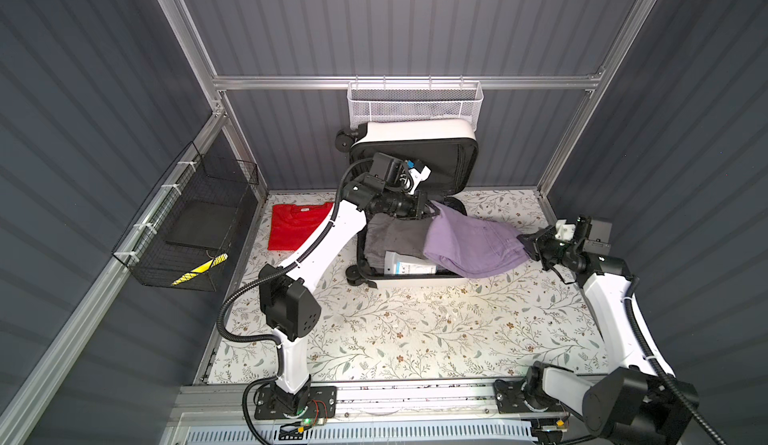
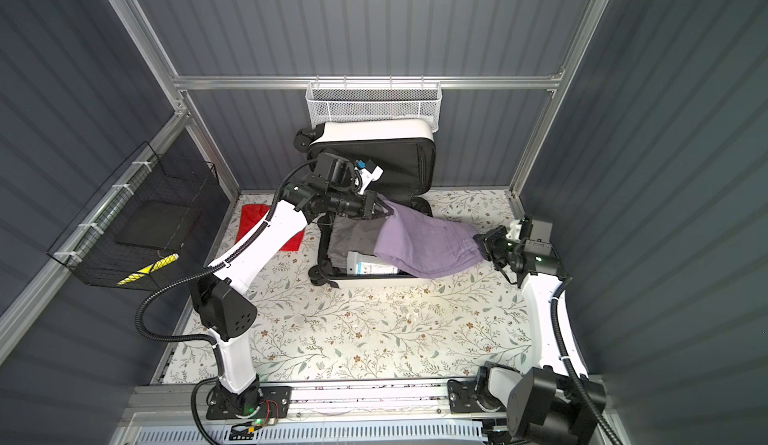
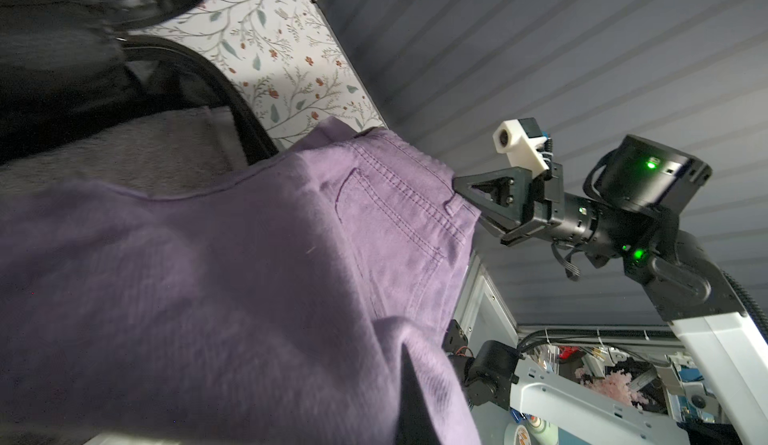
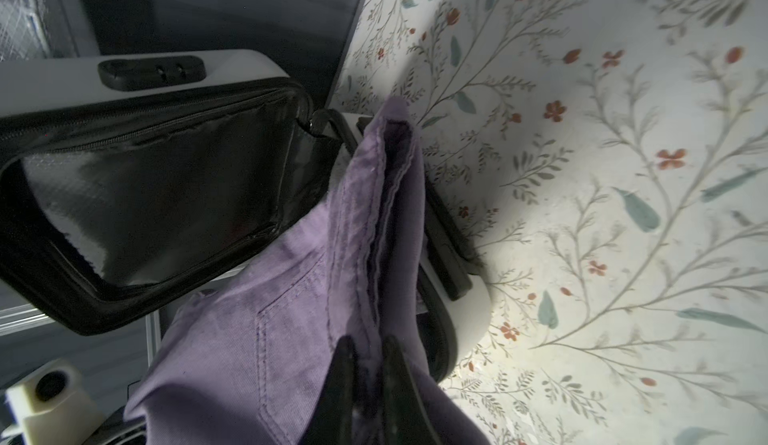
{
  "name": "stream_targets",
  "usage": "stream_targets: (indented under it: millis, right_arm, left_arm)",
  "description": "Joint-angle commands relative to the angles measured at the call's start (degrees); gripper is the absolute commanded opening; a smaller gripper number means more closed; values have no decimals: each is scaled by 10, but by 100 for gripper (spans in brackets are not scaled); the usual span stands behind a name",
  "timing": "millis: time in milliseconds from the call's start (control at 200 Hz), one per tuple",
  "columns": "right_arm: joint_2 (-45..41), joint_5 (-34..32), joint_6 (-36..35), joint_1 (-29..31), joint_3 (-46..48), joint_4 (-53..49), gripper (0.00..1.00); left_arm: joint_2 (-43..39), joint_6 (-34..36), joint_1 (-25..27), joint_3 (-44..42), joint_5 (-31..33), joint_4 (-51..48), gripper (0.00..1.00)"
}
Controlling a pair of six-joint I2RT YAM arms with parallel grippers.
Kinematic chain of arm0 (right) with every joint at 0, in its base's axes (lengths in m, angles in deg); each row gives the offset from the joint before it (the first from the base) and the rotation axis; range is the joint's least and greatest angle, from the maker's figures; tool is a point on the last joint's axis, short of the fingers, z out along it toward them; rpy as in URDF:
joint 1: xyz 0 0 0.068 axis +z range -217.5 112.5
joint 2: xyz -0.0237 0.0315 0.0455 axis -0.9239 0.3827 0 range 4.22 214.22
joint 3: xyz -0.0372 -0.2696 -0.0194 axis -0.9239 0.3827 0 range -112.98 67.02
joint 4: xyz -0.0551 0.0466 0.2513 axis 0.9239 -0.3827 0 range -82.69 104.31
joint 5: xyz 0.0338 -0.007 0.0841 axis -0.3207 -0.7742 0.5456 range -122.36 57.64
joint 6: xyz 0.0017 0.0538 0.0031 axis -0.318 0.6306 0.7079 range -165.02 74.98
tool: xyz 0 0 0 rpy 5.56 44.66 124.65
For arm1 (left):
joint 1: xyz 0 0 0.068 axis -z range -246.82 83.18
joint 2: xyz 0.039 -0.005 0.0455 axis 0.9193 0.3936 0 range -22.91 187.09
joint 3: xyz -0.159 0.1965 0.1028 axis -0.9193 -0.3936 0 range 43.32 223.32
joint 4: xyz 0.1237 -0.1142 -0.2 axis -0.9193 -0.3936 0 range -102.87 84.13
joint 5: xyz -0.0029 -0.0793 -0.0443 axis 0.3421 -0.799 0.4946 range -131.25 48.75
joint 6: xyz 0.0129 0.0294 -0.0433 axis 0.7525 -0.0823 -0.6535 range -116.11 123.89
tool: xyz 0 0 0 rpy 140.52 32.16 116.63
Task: Pack the luggage
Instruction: 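Carry the trousers into the suitcase with both grippers, laying them over the towel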
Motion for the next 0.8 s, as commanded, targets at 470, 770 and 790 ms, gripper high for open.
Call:
stream_targets:
  millis: [470, 770, 790]
  right_arm:
    - [170, -172, 106, 198, -76, 155, 0]
    - [228, -201, 116, 247, -13, 229, 0]
    - [230, -202, 117, 248, -8, 233, 0]
  left_arm:
    - [88, 101, -176, 44, -25, -32, 0]
    - [71, 140, -183, -77, 26, -15, 0]
    - [69, 142, -183, -85, 29, -13, 0]
